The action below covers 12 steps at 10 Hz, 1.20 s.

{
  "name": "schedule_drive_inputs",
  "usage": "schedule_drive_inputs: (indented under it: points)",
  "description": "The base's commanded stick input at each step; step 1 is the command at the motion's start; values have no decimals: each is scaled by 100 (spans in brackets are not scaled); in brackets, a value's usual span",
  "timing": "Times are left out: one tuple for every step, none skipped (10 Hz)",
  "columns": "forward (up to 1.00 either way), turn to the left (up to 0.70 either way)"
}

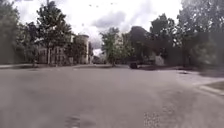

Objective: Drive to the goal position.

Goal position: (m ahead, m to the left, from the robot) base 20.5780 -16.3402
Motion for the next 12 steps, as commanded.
schedule_drive_inputs:
  points:
    - [85,0]
    - [85,0]
    - [85,0]
    - [85,0]
    - [85,0]
    - [85,-17]
    - [85,-34]
    - [85,-34]
    - [85,-28]
    - [85,0]
    - [85,0]
    - [85,0]
